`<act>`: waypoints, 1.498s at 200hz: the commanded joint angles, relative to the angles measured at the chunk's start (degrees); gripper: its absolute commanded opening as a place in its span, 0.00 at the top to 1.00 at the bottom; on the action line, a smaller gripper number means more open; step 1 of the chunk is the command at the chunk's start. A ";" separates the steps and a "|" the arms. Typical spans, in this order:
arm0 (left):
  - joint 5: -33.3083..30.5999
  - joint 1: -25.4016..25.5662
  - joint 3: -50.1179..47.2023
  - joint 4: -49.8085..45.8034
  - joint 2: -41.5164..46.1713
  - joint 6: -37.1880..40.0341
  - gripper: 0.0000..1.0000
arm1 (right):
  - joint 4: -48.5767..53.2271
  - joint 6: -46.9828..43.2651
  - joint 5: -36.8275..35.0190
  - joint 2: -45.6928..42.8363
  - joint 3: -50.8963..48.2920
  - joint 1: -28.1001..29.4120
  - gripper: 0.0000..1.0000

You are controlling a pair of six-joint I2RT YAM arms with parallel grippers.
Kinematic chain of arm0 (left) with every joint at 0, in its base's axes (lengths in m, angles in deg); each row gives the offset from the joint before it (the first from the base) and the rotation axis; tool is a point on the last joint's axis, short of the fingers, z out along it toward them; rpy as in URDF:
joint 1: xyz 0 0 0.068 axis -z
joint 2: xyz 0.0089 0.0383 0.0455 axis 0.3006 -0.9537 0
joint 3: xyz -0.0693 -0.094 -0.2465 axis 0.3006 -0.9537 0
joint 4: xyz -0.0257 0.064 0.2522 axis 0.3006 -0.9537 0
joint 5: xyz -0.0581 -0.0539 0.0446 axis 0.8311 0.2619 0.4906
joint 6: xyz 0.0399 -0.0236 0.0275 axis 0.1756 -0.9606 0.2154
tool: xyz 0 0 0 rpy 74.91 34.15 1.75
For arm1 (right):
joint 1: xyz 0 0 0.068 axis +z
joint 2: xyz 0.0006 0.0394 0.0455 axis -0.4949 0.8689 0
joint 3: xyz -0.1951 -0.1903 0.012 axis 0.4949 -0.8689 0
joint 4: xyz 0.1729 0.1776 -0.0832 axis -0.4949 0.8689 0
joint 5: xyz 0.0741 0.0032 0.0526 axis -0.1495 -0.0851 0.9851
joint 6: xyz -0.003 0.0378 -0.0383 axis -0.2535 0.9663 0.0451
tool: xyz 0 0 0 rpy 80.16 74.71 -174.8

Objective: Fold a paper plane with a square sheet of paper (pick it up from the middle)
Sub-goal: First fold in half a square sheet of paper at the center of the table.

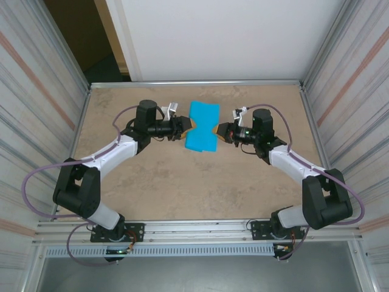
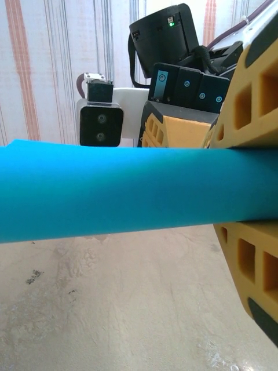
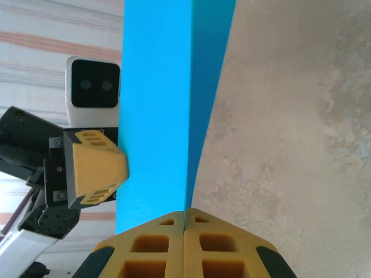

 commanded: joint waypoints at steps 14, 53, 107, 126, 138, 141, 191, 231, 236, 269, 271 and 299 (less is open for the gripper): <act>-1.11 -1.51 -0.19 -2.73 -2.46 3.79 0.49 | 9.16 -4.35 -2.17 0.02 4.27 -2.03 1.00; -8.94 -6.85 0.63 -11.70 -3.79 12.00 0.15 | 27.35 -12.40 -3.19 -0.21 10.82 -8.37 1.00; -11.22 -11.88 -1.15 -10.86 -4.09 14.13 0.03 | 54.42 -24.07 -9.15 3.45 26.55 -9.39 1.00; -11.37 -11.88 -2.62 -10.46 -3.86 14.41 0.03 | 57.31 -24.25 -13.79 7.37 30.27 -5.86 1.00; -11.38 -11.91 -3.81 -9.86 -3.93 14.06 0.03 | 57.41 -23.94 -15.53 10.99 32.12 -3.21 1.00; -11.30 -11.90 -4.16 -9.69 -3.97 13.92 0.03 | 57.21 -23.72 -15.81 11.87 32.46 -2.60 1.00; -10.24 -11.80 -8.31 -6.57 -4.13 11.34 0.03 | 45.72 -16.28 -15.15 26.15 35.32 8.40 1.00; -9.53 -10.88 -8.99 -7.92 -3.75 12.68 0.04 | 35.60 -11.79 -13.27 29.66 30.06 9.32 1.00; -9.62 -10.59 -9.00 -8.10 -3.75 12.94 0.04 | 35.00 -11.69 -13.17 29.70 29.25 9.09 1.00; -10.06 -7.80 -7.82 -10.01 -5.52 14.66 0.11 | 32.20 -11.34 -12.89 28.84 23.45 6.82 1.00; -10.10 -7.56 -7.74 -10.05 -5.62 14.74 0.11 | 32.13 -11.34 -12.97 28.77 23.14 6.80 1.00; -10.67 -4.50 -5.68 -10.93 -8.17 16.18 0.17 | 30.67 -10.49 -13.69 27.82 19.48 5.74 1.00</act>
